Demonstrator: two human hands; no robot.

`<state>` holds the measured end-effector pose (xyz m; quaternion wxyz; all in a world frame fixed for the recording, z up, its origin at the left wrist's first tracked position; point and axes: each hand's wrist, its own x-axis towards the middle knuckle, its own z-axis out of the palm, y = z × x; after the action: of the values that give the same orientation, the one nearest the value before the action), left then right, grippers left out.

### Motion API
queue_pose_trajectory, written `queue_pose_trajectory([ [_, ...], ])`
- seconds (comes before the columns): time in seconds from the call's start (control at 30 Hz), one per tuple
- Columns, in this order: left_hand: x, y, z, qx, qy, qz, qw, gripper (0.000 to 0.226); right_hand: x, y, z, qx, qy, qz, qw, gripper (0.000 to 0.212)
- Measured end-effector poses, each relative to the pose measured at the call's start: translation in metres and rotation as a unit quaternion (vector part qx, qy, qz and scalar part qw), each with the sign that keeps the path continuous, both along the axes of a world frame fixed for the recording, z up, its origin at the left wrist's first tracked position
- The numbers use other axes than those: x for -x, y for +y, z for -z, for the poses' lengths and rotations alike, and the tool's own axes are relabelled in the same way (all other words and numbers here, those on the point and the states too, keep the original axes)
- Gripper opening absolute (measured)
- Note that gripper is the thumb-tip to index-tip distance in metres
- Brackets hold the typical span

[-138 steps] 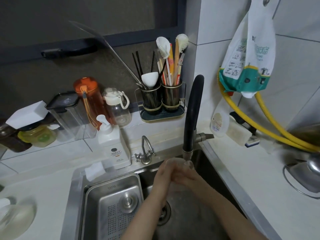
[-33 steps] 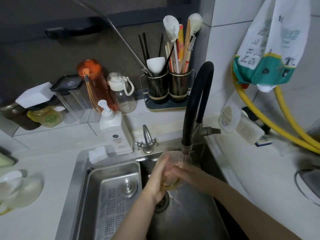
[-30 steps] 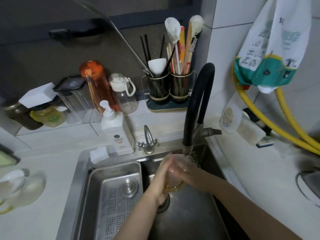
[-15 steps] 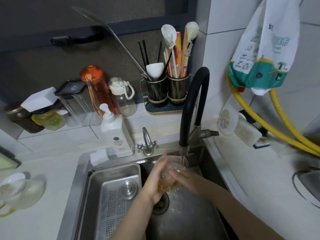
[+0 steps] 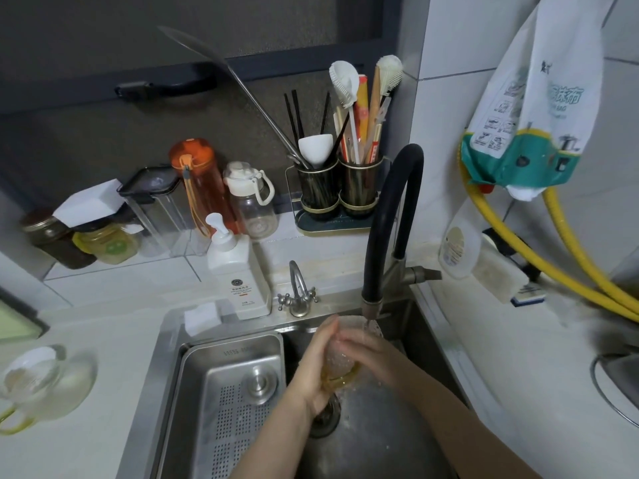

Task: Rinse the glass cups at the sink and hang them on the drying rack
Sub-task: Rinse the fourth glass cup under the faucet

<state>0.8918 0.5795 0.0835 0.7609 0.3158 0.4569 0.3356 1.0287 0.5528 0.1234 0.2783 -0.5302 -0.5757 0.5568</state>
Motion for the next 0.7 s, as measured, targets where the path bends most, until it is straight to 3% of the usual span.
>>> queue_pose_trajectory([
  [0.13, 0.004, 0.005, 0.005, -0.011, 0.007, 0.005, 1.000, 0.067, -0.007, -0.008, 0.000, 0.026, -0.031, -0.056, 0.998, 0.038],
  [0.3, 0.009, 0.001, 0.005, 0.047, -0.010, -0.007, 0.999, 0.055, 0.003, -0.004, 0.012, -0.031, -0.001, -0.010, 0.999, 0.016],
  [0.47, 0.019, -0.007, -0.005, 0.087, -0.008, -0.003, 0.996, 0.055, -0.016, -0.015, 0.015, -0.071, -0.064, -0.048, 0.994, 0.016],
  [0.6, 0.012, -0.016, -0.013, 0.070, 0.073, 0.006, 0.995, 0.059, -0.014, -0.010, 0.016, -0.077, -0.082, 0.022, 0.993, 0.020],
  [0.7, 0.002, -0.024, -0.022, -0.074, 0.233, -0.046, 0.969, 0.044, -0.016, -0.005, 0.012, -0.029, 0.021, 0.096, 0.995, 0.020],
])
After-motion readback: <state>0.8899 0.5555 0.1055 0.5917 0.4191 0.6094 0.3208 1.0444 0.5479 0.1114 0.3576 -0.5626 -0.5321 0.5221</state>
